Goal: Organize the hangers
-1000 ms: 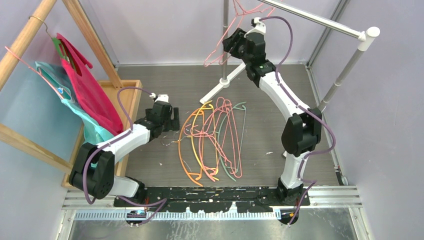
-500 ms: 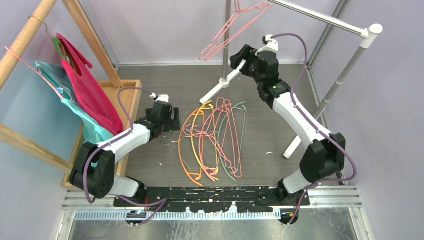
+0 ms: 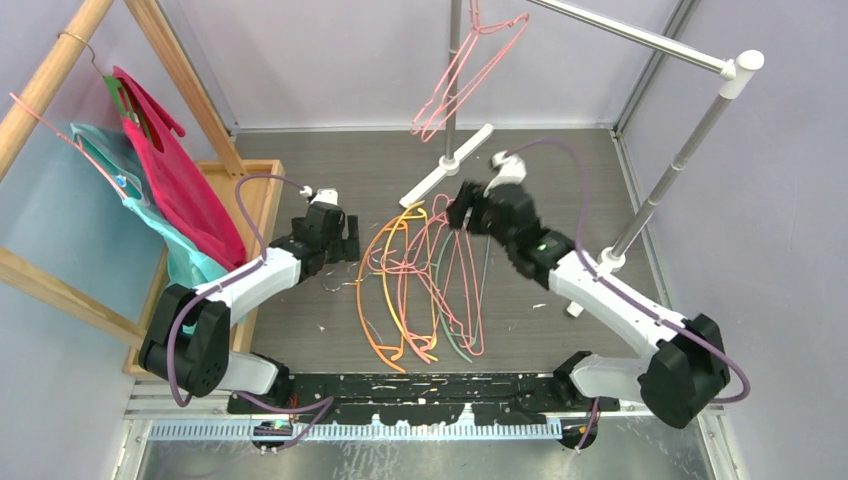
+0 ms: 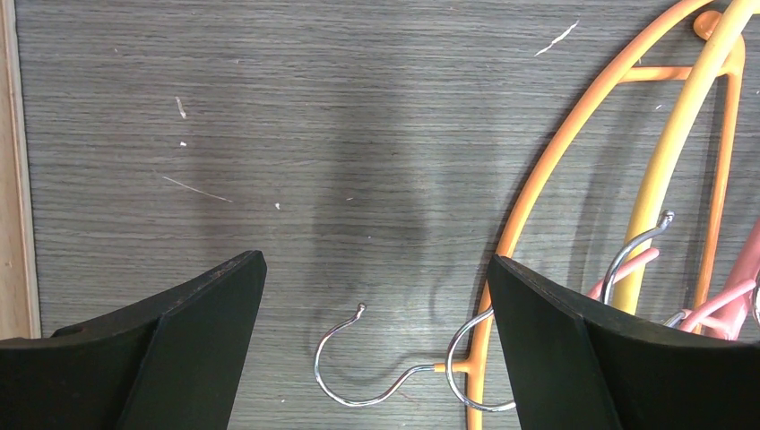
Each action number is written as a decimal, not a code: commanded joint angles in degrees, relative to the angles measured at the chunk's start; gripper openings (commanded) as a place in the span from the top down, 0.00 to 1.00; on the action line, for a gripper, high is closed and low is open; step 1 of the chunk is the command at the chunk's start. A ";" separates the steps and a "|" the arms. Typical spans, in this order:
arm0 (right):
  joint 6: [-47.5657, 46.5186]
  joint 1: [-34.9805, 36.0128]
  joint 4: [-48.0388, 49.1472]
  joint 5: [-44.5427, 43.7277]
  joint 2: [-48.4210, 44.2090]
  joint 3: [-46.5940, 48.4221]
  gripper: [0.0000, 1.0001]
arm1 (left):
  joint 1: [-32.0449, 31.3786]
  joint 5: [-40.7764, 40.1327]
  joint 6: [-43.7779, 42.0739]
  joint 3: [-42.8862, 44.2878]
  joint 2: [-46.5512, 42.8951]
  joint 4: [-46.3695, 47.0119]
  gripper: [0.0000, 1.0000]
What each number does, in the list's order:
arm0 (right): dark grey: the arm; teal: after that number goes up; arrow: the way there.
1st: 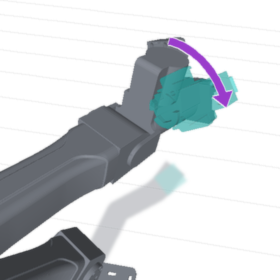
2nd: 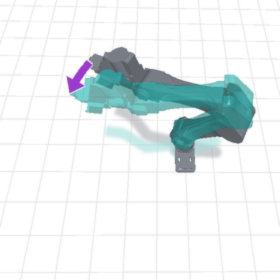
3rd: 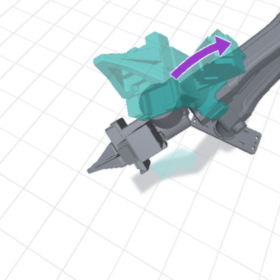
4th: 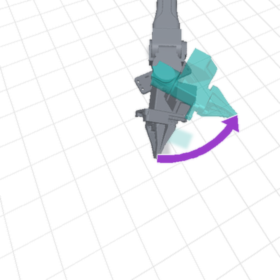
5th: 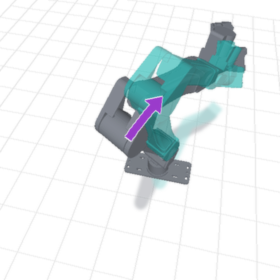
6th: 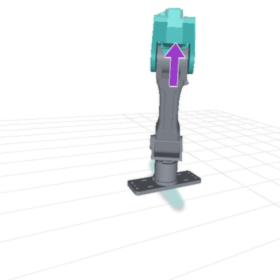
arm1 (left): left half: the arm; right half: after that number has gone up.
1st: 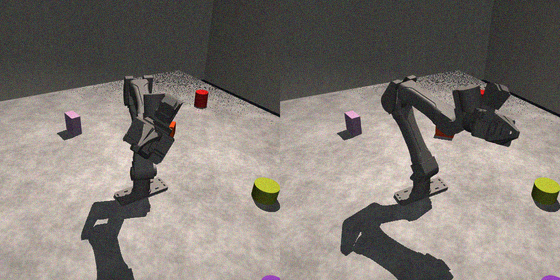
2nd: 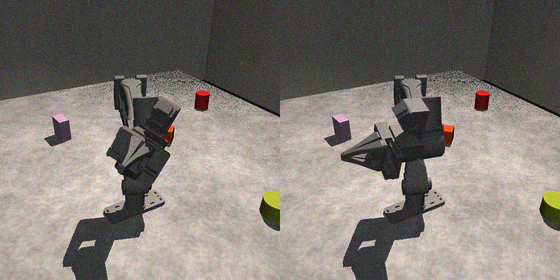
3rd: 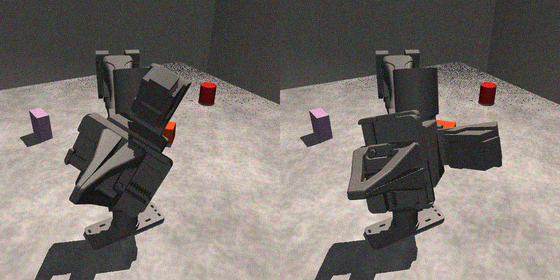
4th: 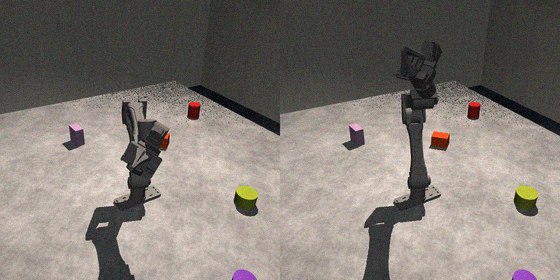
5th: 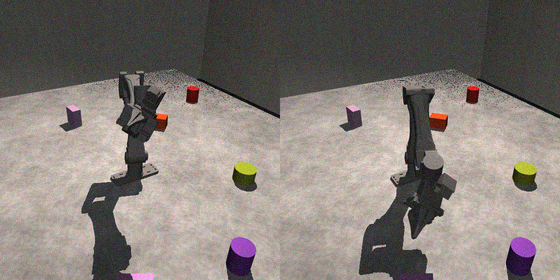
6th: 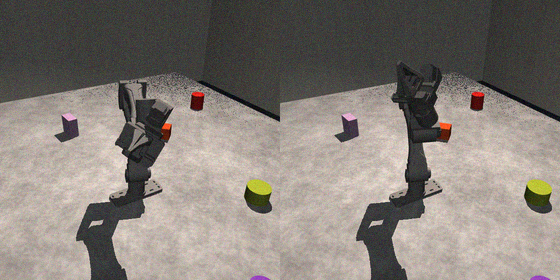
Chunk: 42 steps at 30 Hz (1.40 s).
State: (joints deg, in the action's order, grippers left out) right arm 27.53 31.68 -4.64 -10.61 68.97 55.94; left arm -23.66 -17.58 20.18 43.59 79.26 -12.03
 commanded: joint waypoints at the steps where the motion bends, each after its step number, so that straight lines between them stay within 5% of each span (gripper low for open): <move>1: -2.15 9.11 -5.63 -5.74 2.57 -8.08 0.30 | 0.02 -0.16 0.47 1.67 -0.41 2.30 0.02; 6: -2.33 15.27 -2.98 -2.54 8.32 -12.73 0.34 | 0.02 -0.48 0.52 1.47 -0.57 2.36 0.02; 24: -3.66 15.80 1.58 7.28 13.61 -16.27 0.50 | 0.02 -0.43 0.43 1.81 0.72 2.36 0.02; 36: -3.03 15.78 1.80 7.23 12.62 -16.97 0.97 | 0.02 -0.83 0.38 1.67 -0.12 2.07 0.02; 42: -2.47 15.80 0.38 2.81 5.20 -18.47 0.99 | 0.02 -0.84 0.38 1.49 -0.70 2.01 0.02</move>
State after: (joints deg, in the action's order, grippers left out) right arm 24.45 47.51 -4.82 -3.51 80.88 38.20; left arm -23.66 -17.63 20.18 43.59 80.14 -12.03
